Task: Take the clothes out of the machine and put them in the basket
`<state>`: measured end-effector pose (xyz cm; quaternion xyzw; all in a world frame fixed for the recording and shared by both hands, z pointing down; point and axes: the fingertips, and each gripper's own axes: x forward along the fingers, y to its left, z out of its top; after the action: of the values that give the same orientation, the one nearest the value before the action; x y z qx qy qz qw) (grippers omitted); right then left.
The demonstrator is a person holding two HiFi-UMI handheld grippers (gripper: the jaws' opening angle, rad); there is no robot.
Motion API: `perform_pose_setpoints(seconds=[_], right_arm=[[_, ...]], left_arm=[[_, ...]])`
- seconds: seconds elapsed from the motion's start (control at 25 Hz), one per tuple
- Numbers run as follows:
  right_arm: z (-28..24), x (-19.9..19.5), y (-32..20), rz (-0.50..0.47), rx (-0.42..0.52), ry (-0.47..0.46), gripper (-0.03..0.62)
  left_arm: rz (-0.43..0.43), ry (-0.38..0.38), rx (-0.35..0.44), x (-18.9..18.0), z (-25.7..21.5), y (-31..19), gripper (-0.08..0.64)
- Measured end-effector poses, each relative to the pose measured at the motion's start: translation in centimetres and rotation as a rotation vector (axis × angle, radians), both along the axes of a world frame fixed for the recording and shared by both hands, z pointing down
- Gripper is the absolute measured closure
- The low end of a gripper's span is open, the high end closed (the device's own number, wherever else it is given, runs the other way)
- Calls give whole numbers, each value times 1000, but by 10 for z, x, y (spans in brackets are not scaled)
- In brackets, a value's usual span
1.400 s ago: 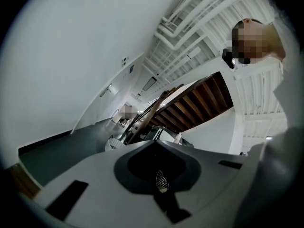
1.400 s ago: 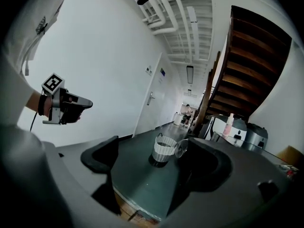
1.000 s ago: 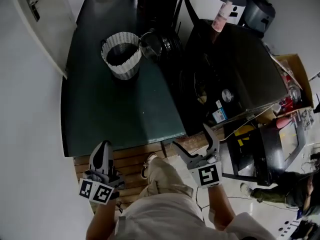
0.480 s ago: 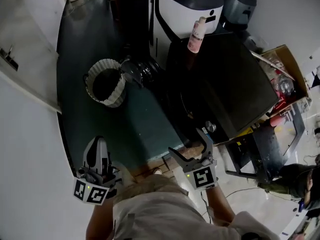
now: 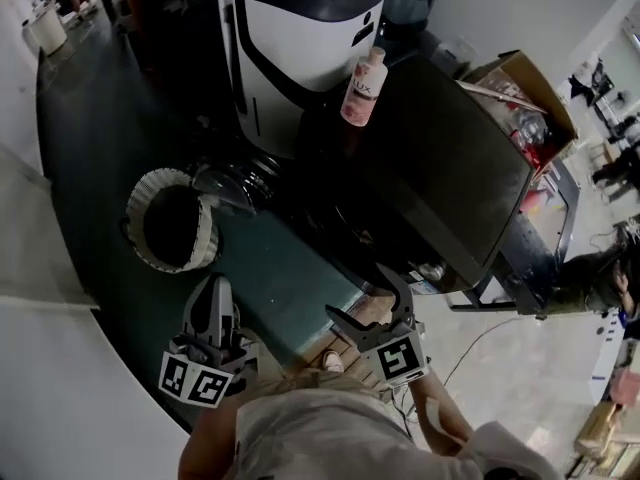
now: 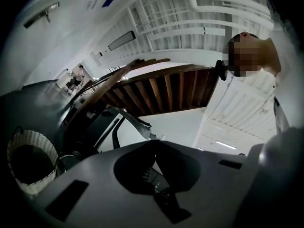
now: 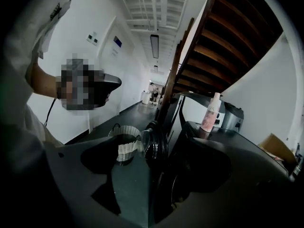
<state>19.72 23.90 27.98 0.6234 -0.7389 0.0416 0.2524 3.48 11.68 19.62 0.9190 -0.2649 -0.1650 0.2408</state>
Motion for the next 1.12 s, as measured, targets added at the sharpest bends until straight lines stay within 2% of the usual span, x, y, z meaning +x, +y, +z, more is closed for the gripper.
perform_pose_setpoints(seconds=[0.12,0.24,0.36,0.44,0.64,0.84,1.12], right_arm=[[-7,-11,-37,107,-53,19,146],[-29,-17,-55,263,-87,10,146],[-44,-21,-58,407,-108,16,146],[-49,-23,-55,460,-133,21,146],[-49,-17,-32,534,-160,-12,146],[-30,-7,-14,557,-163,-57,146],[19,12,-31,537,-196,-17,146]], left_arm=[[124,-1,-41,-1,3,-56,546],[266,-22,-54,5,-9,-99,546],[393,-32,-55,22,-21,-127,546],[457,-38,-61,39,-28,-133,546],[570,-55,-72,85,-36,-111,546],[586,-103,-89,112,-20,-94,546],[641,-76,-90,131,22,-96,546]])
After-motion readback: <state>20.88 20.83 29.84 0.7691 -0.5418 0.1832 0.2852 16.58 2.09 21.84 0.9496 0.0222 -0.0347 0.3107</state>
